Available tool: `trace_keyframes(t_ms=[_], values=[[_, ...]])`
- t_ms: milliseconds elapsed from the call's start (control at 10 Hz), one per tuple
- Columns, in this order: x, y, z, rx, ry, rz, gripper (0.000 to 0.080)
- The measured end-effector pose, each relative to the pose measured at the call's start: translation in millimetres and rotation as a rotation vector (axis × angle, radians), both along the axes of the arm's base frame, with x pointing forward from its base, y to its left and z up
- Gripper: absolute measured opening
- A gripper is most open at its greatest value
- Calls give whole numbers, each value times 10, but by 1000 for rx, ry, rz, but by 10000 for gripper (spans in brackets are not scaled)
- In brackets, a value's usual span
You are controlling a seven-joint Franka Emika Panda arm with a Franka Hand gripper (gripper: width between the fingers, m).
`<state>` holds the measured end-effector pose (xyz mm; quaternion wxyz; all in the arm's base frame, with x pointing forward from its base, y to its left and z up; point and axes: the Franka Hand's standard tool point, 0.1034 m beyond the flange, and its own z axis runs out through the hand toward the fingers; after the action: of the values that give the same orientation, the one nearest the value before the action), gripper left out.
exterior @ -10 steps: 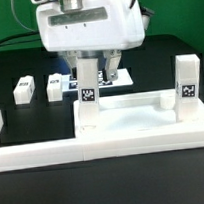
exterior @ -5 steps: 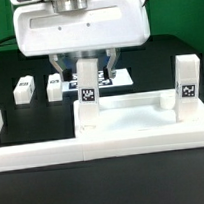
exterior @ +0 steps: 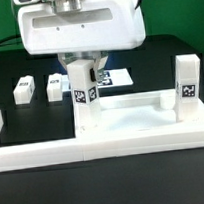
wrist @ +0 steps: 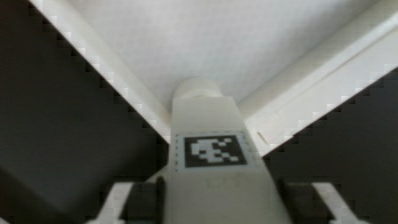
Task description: Assemble desk
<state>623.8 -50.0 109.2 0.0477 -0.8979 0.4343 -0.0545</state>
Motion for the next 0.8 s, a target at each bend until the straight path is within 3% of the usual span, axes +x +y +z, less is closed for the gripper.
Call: trace_keyframes(t_ms=[300,500,800], values=[[16,40,-8,57,21,-457,292],[30,73,-13,125,32,-746,292],[29,67,-12,105,26,-616,293]])
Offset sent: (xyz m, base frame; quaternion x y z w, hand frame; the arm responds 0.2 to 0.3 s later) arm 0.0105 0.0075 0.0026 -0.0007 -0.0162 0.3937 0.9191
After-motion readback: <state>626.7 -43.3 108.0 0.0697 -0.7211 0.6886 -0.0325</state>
